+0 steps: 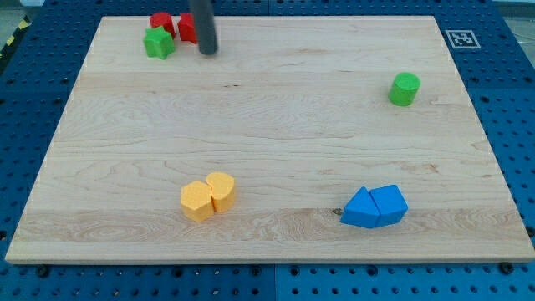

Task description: Place the green circle below the red star

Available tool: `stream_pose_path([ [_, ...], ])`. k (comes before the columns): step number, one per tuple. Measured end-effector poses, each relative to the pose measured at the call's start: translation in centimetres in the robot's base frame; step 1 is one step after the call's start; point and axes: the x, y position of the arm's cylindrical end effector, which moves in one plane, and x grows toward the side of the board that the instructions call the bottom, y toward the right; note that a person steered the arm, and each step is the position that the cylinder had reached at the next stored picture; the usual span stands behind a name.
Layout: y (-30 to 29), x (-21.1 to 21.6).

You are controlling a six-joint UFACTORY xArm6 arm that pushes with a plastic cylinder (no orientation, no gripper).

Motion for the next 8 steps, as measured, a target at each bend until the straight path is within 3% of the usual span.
stream_pose_path([
  [1,4.1,6.6],
  [2,11.4,9.4],
  [4,30.6,9.8],
  [6,39.2,13.9],
  [7,42.5,13.9],
  [8,42.4,11.3],
])
